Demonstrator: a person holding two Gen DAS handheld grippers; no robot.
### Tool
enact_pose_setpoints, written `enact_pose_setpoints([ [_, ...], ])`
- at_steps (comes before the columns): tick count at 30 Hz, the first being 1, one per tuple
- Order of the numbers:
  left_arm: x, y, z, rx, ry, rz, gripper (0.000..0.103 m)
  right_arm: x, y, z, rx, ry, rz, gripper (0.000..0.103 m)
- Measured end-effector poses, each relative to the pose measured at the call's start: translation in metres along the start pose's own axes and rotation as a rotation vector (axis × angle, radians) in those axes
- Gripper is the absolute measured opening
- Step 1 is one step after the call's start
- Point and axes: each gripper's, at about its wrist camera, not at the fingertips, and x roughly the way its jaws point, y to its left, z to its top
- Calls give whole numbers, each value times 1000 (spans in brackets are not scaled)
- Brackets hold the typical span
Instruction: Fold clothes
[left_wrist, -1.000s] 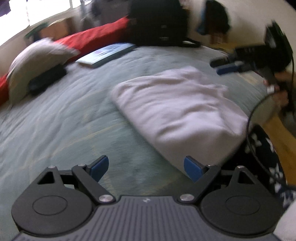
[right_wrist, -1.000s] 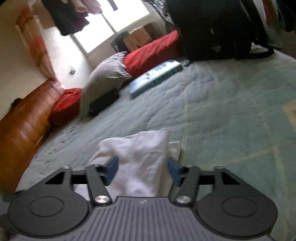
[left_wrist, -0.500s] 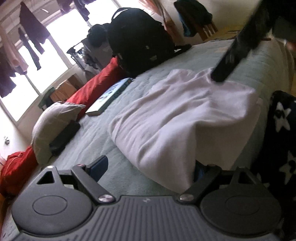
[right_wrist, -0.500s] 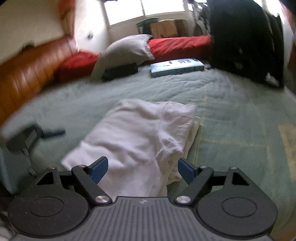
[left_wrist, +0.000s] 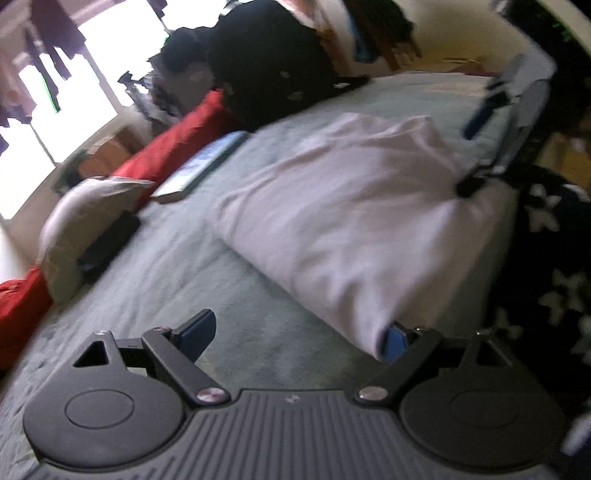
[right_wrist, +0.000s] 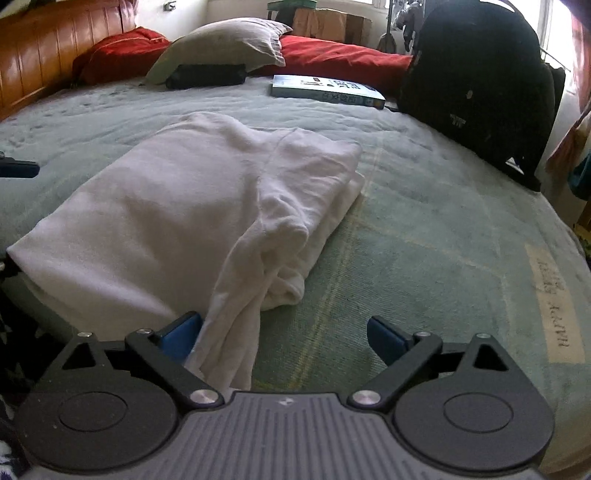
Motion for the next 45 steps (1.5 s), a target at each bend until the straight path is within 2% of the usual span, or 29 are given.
enact_pose_setpoints([
  [2,-16,6,-1,2,-22,-71,90,-9,1,2,-11,-9,-5,97],
  [4,-30,18,2,-16,-52,-109,90,-22,3,5,-23,-34,-3,95],
  [6,-31,34,11,-46,-78,-94,90,-41,3,11,-24,-98,36,89],
  [8,-27,49,22,-73,-101,-63,90,-53,6,20,-33,-156,83,77],
  [10,-13,62,37,-108,-125,-35,90,-57,14,32,-83,-203,110,72],
  [12,4,70,50,-142,-136,-61,90,-49,21,42,-117,-217,138,68],
  [16,39,69,67,-204,-147,-159,90,-6,18,47,-87,-148,195,63],
  [18,50,64,66,-217,-148,-220,90,13,9,35,-79,-96,178,63],
  [20,66,55,60,-214,-108,-281,90,14,-1,22,-37,-102,183,66],
  [22,92,46,51,-199,25,-277,92,7,-4,17,-20,-104,174,65],
  [24,91,54,51,-249,26,-291,95,-1,0,15,-52,-99,137,65],
  [26,90,63,51,-299,27,-302,93,-9,10,17,-78,-98,113,65],
  [30,61,88,60,-370,-18,-162,93,-31,23,32,-90,-168,193,66],
  [33,49,96,63,-393,16,-56,95,-31,43,48,-108,-196,257,67],
  [35,43,96,58,-407,30,-28,95,-20,60,53,-136,-181,270,67],
  [39,37,88,45,-432,48,-28,95,12,90,35,-188,-66,267,68],
  [42,34,79,35,-427,66,-49,95,2,100,24,-247,-66,235,70],
  [43,34,76,34,-417,70,-49,95,-3,97,27,-236,-60,245,70],
  [45,32,74,36,-405,66,-44,95,-15,87,32,-203,-106,238,72],
])
